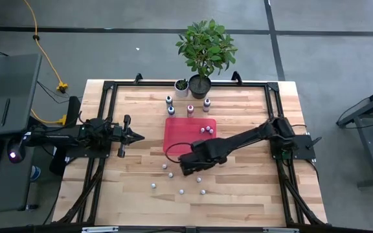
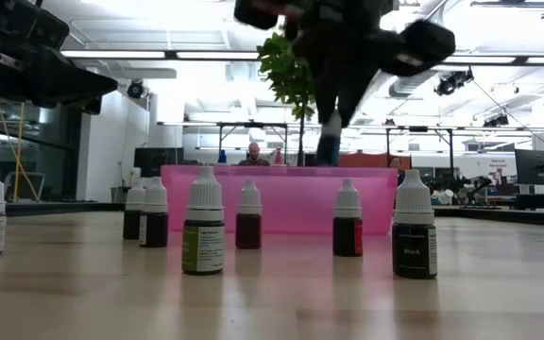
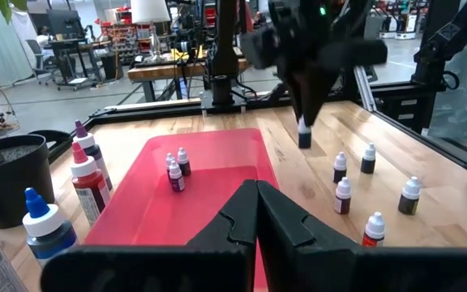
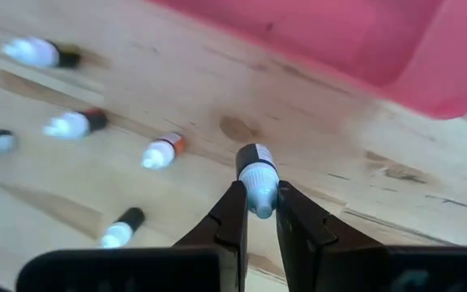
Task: Pick & Place food coloring
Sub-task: Put the small blue food coloring bottle into the pink container
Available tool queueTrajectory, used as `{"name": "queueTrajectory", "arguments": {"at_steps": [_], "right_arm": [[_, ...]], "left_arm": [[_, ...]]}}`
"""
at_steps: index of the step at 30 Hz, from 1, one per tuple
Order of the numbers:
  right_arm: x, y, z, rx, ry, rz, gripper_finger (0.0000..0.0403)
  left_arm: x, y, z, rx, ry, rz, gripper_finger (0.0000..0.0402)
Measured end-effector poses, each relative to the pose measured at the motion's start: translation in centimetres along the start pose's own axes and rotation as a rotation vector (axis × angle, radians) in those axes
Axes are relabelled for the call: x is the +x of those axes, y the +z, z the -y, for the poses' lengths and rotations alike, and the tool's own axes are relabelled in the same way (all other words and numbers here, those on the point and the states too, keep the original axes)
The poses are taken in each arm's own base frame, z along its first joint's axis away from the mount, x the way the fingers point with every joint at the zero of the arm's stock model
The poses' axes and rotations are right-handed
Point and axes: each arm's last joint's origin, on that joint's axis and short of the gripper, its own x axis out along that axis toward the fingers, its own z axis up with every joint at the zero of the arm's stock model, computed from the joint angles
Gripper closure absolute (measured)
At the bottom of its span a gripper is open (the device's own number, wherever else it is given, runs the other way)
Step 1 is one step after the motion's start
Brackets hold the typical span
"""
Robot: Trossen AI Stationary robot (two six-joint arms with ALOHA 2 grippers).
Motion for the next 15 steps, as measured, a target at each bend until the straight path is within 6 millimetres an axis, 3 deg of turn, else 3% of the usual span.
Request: {"name": "queueTrajectory", "arguments": {"at_steps": [7, 15], "right_arm": [[-3.3, 1.8, 1.0, -0.038, 0.064, 0.055, 0.0365], [-6.2, 3.8, 1.7, -0.201, 0.141, 0.135, 0.0365]], "left_arm": [[0.0, 0.0, 0.0, 0.0, 0.0, 0.0, 0.0401], [0.0, 0.0, 0.0, 0.0, 0.0, 0.0, 0.0401]]}}
